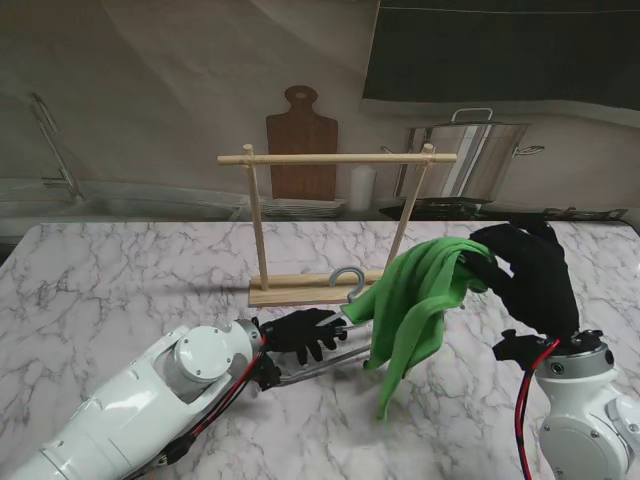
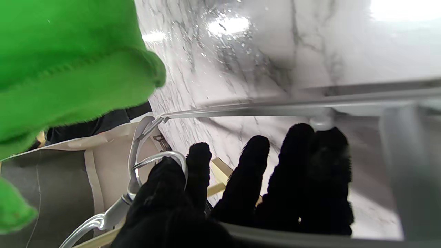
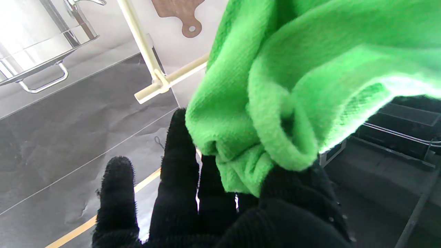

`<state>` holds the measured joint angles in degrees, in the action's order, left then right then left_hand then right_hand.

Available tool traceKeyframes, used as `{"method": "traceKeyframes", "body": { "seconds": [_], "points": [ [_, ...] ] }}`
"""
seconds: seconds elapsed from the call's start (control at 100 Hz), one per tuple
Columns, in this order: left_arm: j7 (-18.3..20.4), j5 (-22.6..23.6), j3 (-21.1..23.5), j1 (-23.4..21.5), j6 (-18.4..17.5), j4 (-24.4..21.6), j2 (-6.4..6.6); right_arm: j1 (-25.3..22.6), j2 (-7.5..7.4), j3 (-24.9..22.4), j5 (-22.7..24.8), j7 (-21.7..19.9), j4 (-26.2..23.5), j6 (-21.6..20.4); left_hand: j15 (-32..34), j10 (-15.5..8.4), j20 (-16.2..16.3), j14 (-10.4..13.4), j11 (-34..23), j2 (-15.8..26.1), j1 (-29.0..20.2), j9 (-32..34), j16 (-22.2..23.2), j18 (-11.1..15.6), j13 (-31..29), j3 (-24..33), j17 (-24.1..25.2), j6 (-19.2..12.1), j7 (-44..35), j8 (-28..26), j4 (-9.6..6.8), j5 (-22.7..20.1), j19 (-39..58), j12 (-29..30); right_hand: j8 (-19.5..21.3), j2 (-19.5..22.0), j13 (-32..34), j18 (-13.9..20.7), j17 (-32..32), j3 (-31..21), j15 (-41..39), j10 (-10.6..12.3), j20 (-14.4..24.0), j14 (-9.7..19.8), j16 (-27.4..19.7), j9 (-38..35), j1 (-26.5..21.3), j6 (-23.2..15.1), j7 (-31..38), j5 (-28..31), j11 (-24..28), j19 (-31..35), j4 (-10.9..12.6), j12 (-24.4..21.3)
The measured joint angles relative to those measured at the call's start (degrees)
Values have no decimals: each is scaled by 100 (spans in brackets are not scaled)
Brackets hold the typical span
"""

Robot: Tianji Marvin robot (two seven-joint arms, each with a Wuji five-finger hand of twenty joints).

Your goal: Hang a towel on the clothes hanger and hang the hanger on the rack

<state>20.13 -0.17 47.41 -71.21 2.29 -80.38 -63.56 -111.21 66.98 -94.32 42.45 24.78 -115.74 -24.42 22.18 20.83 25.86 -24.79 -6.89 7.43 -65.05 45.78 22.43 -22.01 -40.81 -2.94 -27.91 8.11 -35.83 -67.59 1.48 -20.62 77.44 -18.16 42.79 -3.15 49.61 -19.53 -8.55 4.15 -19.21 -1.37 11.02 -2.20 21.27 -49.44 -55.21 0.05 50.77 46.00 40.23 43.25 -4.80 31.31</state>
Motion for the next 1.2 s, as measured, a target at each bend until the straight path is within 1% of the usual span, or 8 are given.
{"method": "traceKeyframes", "body": {
  "seconds": [0.13, 0.23, 0.4, 0.5, 0.77, 0.89, 1.05, 1.2],
  "points": [
    [182, -124, -133, 114, -2, -8, -17, 330, 15, 29, -70, 4, 277, -31, 0, -13, -3, 1, 0, 0, 0, 0, -42, 0, 0, 0, 42, 4, 0, 1, 0, 0, 0, 0, 0, 0, -3, -1, 18, 0, 0, 4, 0, 6, 0, 6, 0, 0, 0, -2, 1, -7, 0, 0],
    [233, -196, -226, 171, -24, -9, -23, 522, 32, 5, -126, 46, 447, -67, -3, -21, -4, 1, 0, 0, 0, 0, -47, 0, 0, 0, 43, 12, 0, 3, 0, 0, 0, 0, 0, 0, -3, -1, 27, 0, 0, 8, 0, 9, 0, 6, 0, 0, 0, -3, 1, -20, 0, 0],
    [301, -488, -224, 139, -70, -22, -48, 805, 63, -21, -279, 182, 719, -159, -5, -21, -4, 1, 0, 1, 0, 0, -48, 0, 1, 0, 45, 23, 0, 3, 0, 0, 0, -3, 0, 0, -4, -2, 28, 0, 0, 42, 0, 15, 0, 8, 0, 0, 0, -3, 1, -70, 0, 0],
    [388, -541, -167, 57, -113, -75, -49, 953, 75, -26, -303, 255, 920, -211, -5, -21, -5, 0, 0, 1, -2, 0, -48, 0, 1, 0, 45, 37, 0, 4, 0, 0, 0, -45, 0, 0, -5, -2, 57, 0, 0, 48, 0, 20, 0, 10, 0, 0, 0, -3, 1, -95, 0, 0],
    [738, -777, -220, 6, -136, -148, 15, 1291, 109, 81, -448, 468, 1421, -285, -5, -21, -5, 0, 0, 1, -6, 3, -48, 0, 0, 0, 46, 85, 0, 7, 0, 0, 0, -48, -3, 0, -116, -7, 96, 0, 0, 65, 0, 25, 0, 77, 0, 0, 0, -6, 4, -197, 0, 0],
    [849, -908, -223, 1, -129, -146, 20, 1414, 136, 101, -533, 485, 1569, -415, -5, -21, -5, 1, 0, 1, -7, 3, -49, 0, 1, 0, 46, 87, 0, 8, 0, 0, 0, -51, -4, 0, -118, -9, 128, 0, 0, 69, 0, 30, 0, 81, 0, 0, 0, -7, 5, -249, 0, 0],
    [989, -1166, -118, -82, -99, -157, 22, 1551, 139, 142, -439, 600, 1808, -527, -5, -21, -5, 1, 25, 1, -51, 52, -49, 0, 1, 0, 46, 142, 1, 12, 0, 0, 0, -58, -9, 2, -118, -11, 130, 0, 0, 76, 0, 78, 0, 83, 0, 0, 2, -9, 8, -307, 0, 0],
    [1260, -1310, -81, -134, -52, -212, 61, 1680, 139, 199, -323, 739, 2067, -540, -5, -21, -5, 0, 2, 1, -54, 55, -49, 0, 0, 0, 47, 168, 4, 14, 0, 1, 0, -70, -11, 3, -118, -2, 132, 0, 0, 78, 0, 80, 0, 89, 0, 0, 3, -10, 12, -354, 0, 0]
  ]
}}
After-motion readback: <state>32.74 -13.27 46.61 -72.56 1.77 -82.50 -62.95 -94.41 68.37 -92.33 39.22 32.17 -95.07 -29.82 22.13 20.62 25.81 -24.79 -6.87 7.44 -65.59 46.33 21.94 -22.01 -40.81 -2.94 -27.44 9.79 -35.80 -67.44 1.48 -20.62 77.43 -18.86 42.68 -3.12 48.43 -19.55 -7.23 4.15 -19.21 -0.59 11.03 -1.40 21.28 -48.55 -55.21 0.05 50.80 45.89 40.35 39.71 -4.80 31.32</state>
